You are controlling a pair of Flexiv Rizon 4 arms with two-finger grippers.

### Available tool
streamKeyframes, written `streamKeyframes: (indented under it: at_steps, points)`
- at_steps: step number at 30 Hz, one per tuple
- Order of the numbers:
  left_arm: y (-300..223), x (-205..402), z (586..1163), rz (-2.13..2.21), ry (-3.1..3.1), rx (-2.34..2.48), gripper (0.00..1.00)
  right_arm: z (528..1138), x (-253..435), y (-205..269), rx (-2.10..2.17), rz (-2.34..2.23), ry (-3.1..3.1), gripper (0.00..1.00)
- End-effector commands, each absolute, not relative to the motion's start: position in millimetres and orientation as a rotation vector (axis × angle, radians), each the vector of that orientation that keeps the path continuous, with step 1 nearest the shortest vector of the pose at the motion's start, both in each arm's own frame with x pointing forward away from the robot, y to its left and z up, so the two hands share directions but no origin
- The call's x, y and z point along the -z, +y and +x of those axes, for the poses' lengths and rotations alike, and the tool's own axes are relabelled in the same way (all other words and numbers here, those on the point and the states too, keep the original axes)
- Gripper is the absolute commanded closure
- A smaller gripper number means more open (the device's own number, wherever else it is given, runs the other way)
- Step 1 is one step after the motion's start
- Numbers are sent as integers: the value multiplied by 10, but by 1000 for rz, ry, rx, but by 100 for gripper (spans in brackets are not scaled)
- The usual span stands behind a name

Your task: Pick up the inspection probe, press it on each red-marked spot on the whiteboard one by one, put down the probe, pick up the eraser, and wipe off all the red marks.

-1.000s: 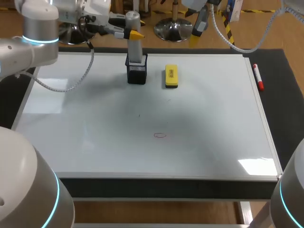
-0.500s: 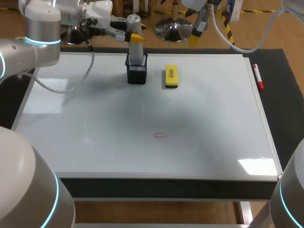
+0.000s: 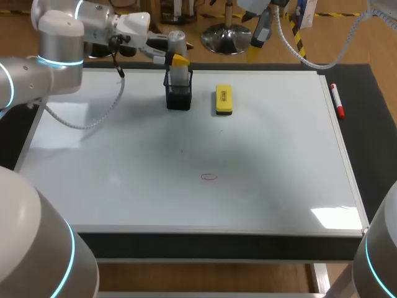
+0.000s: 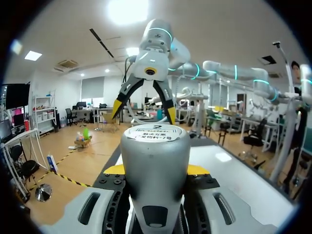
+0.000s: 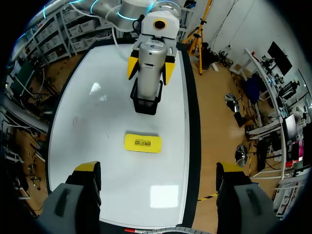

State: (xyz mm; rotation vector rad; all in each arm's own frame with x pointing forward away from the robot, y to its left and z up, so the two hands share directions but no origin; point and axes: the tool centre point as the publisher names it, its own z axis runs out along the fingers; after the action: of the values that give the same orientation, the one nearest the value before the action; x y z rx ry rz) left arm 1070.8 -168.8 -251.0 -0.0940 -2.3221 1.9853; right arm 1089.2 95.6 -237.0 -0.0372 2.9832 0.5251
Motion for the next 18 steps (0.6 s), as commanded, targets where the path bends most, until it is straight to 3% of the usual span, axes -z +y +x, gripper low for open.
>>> streamKeyframes:
  at_steps: [1, 18]
  points:
    - [-1705, 2579, 10760, -109, -2302, -1991, 100, 10898, 2360, 952, -519, -39, 2987, 0]
    - [-1709, 2772, 10722, -119, -2303, -1981, 100, 10898, 2360, 952, -519, -39, 2987, 0]
